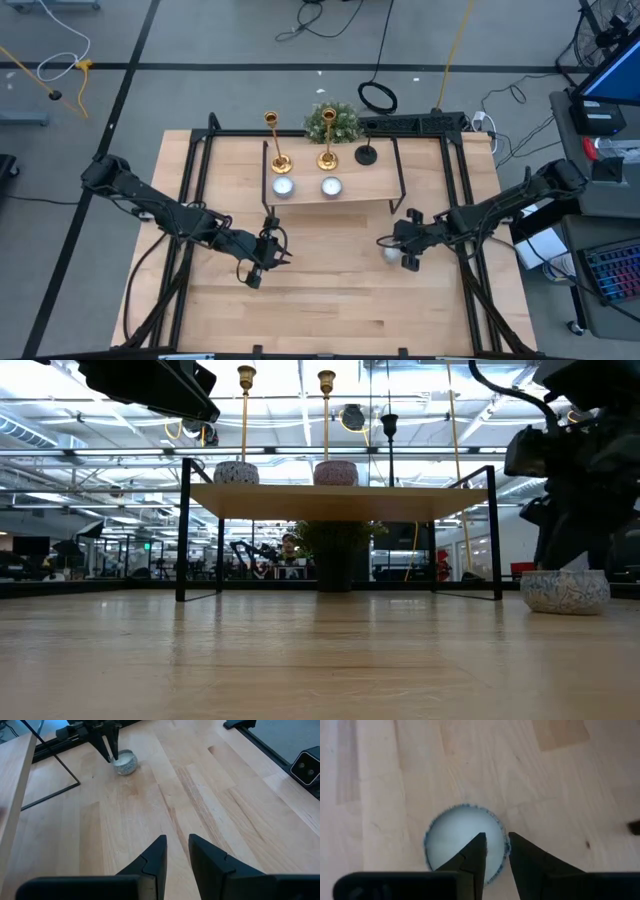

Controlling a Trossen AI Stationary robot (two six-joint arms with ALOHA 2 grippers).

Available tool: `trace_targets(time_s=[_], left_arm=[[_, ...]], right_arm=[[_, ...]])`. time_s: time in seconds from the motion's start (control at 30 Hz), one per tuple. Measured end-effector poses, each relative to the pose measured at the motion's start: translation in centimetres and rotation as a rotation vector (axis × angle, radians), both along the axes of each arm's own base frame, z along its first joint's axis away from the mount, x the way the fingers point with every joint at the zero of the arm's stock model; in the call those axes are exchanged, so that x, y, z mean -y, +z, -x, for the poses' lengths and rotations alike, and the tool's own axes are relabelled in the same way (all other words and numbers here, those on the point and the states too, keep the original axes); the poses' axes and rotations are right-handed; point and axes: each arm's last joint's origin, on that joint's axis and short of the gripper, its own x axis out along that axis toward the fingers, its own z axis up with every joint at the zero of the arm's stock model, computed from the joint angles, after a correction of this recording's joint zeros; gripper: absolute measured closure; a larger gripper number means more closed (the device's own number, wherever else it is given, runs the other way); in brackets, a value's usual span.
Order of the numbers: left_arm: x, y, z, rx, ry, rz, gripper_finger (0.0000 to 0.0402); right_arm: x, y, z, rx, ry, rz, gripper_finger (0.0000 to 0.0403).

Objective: Pick & Place candle stick holders
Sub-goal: Align the blue scented candle with the pink scented candle on the shelf

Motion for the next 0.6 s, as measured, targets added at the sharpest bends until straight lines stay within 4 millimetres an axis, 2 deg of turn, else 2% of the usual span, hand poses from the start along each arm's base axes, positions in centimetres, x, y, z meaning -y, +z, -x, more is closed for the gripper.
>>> trace_targets(time_s=[0.27,0.37,0.5,0.6], left_arm=[[0.00,0.00,0.00,0.000,0.000,0.000,0.0314],[0.00,0.00,0.00,0.000,0.000,-0.001,0.0314],[0.00,0.00,0.00,0.000,0.000,-0.001,0.0314],[0.00,-0.01,0.00,-0.001,0.000,-0.001,0.0314]], right_arm=[[0.20,-0.38,0.59,-0.072,-0.001,0.023,0.0324],[0.21,-0.40,0.62,-0.075,0.002,0.027,0.0344],[0.22,-0.41,0.65,-0.079,0.007,0.031,0.0392],[0.21,-0.39,0.61,-0.074,0.010,0.032,0.0393]])
